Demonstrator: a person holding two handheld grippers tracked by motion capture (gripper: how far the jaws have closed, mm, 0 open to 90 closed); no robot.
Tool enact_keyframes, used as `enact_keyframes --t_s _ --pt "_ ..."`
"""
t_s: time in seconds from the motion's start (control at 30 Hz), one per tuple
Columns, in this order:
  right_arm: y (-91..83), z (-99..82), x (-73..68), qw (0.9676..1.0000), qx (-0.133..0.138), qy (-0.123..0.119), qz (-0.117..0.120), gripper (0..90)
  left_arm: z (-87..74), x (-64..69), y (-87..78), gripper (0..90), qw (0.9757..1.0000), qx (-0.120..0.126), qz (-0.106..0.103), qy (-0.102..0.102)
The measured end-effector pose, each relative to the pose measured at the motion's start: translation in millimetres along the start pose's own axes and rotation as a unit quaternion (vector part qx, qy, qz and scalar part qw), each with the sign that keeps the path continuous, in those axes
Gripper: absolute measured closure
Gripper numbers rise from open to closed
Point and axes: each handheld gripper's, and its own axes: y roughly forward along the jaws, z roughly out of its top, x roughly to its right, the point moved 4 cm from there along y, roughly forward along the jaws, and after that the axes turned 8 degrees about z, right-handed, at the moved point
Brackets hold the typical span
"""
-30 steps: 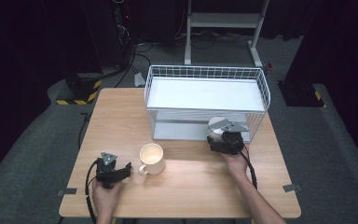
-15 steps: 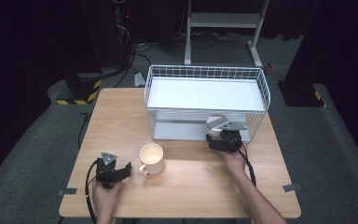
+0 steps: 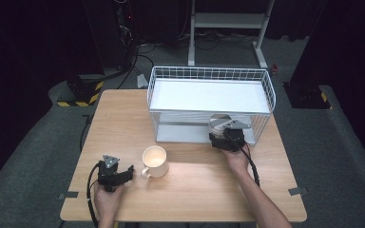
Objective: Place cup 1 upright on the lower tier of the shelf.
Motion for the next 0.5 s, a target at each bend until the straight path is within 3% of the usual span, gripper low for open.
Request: enact_keyframes --t_s 0.27,0.37,0.5 --pt "-1.3 -0.1 1.6 1.0000 0.001 0.000 0.008 16.5 0.0 -0.1 -0.1 23.4 1.0000 0.000 0.000 -0.001" --pt "-4.0 0.2 1.0 0.9999 0.001 0.010 0.007 15.2 -0.1 -0.1 -0.1 23.4 1.0000 0.000 0.001 -0.001" --pt "-6.3 0.4 0.8 1.0000 -0.001 0.001 0.006 15.2 -0.1 -0.2 -0.1 23.5 1.0000 0.000 0.001 0.000"
